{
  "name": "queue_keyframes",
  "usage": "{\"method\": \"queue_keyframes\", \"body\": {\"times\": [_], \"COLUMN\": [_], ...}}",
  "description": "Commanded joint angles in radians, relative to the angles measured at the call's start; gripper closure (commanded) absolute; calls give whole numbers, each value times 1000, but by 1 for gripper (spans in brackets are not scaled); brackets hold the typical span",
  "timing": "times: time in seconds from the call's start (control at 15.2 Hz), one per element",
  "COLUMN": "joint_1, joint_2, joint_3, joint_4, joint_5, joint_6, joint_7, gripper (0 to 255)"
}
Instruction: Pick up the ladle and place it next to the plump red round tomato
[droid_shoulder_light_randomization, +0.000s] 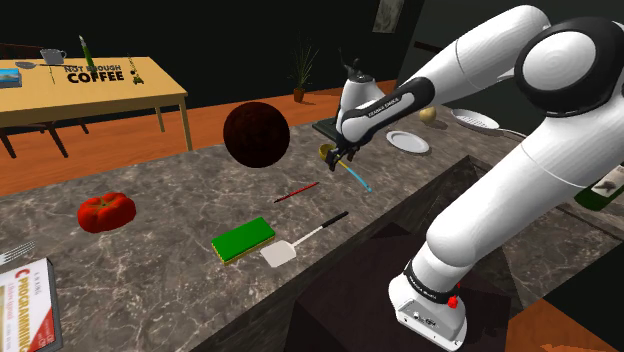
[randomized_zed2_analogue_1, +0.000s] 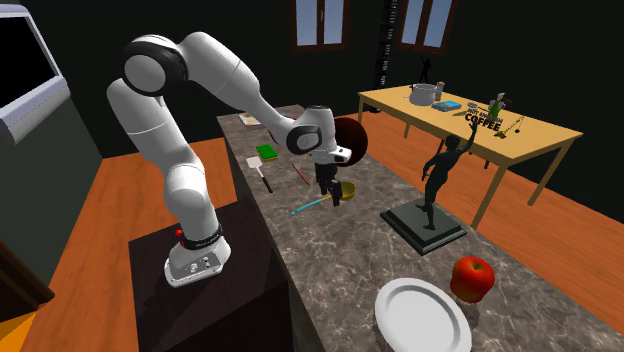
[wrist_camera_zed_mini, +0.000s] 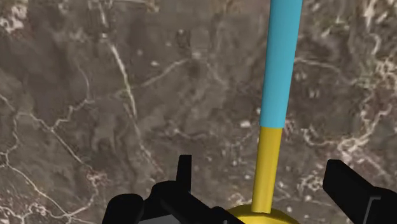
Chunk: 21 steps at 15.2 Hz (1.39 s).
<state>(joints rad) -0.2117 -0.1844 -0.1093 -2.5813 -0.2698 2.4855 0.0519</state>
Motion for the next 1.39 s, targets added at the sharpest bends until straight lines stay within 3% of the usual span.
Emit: {"method": "queue_keyframes", "body": {"times": [0.0,0.26,0.33,0.92,1.32], "joint_1": [0,0,0,0,6], "joint_2": [2,2,2,2,-59], "joint_3": [0,0,0,0,2], "joint_4": [-1,-1,-1,-1,30], "joint_5": [-1,-1,-1,-1,17], "joint_6": [4,4,4,4,-88], "joint_7": [1,1,1,1,-20], "gripper": [0,0,255,255,255]}}
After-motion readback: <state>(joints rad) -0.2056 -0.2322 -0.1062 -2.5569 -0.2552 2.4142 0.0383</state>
